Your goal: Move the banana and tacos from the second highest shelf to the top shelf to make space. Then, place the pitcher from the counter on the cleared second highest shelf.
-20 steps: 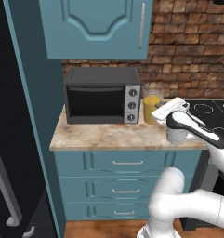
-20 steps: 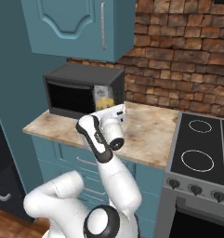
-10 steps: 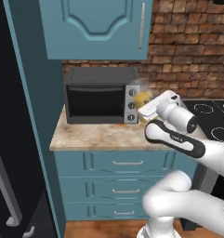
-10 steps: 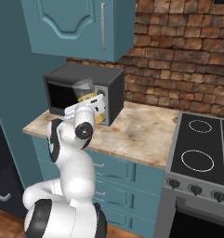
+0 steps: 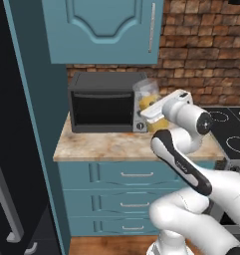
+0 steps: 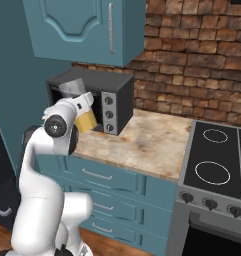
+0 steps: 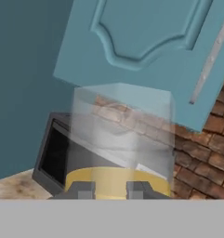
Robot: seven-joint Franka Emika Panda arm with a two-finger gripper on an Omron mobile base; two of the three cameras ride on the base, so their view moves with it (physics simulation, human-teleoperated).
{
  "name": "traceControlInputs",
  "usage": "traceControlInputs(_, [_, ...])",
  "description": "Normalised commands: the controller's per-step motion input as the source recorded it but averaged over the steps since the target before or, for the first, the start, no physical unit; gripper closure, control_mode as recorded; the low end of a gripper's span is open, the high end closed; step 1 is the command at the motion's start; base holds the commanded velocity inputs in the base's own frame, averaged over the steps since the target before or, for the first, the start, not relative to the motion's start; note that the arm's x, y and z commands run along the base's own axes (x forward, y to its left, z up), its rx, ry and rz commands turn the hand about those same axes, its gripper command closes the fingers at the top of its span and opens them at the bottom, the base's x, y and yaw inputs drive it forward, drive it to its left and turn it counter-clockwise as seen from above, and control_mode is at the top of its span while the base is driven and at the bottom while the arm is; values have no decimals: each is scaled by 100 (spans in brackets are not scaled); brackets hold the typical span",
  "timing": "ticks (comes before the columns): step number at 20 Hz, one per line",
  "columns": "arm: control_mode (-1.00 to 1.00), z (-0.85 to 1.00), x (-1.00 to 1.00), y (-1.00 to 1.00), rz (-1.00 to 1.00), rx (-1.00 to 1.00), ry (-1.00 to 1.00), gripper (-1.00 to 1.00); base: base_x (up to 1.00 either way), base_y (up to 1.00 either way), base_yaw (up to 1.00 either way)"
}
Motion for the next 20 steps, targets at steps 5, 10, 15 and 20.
traceControlInputs(5, [-100, 45, -79, 0, 0, 1, 1, 100, 0, 0, 0])
traceControlInputs(10, [-100, 11, -99, 2, 0, 6, -1, 100, 0, 0, 0])
traceControlInputs(15, [-100, 24, -54, 2, -6, 11, 0, 100, 0, 0, 0])
traceControlInputs(20, [-100, 28, -27, 0, -14, 13, 1, 100, 0, 0, 0])
